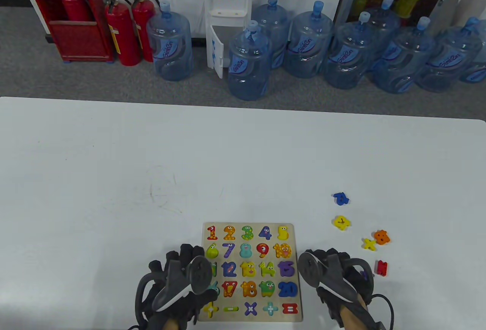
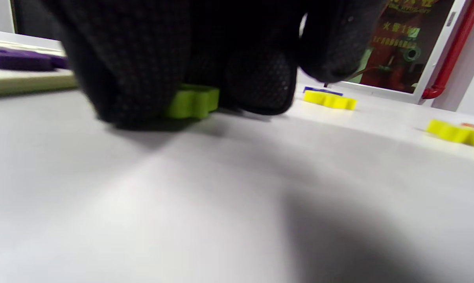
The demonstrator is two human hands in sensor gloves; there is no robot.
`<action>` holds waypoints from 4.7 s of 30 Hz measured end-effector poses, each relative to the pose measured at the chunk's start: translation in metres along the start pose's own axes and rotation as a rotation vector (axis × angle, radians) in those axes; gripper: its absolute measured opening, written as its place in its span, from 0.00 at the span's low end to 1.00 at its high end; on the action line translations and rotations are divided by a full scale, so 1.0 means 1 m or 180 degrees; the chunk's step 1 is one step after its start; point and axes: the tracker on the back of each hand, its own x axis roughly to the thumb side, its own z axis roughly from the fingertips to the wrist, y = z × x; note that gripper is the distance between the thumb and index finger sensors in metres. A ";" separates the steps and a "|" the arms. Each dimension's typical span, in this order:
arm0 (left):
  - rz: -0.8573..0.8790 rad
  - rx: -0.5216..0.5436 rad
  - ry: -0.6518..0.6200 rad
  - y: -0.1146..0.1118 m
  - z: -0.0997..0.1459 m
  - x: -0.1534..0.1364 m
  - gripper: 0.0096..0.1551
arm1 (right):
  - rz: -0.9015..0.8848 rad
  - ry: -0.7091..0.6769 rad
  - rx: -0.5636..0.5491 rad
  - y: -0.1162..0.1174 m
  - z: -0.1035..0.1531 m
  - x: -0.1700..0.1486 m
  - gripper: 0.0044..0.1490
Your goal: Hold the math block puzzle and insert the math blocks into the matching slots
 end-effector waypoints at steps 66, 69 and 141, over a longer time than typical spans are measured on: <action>0.0125 -0.0120 -0.0028 -0.004 -0.002 -0.005 0.59 | 0.0333 -0.0530 -0.0629 -0.025 0.004 0.099 0.39; 0.0117 -0.0111 -0.0034 -0.004 -0.002 -0.005 0.59 | 0.0122 -0.0383 -0.0909 -0.042 0.011 0.075 0.37; 0.0181 -0.0065 -0.0050 -0.007 0.001 -0.010 0.58 | 0.0156 -0.0259 -0.0468 -0.024 0.033 -0.008 0.36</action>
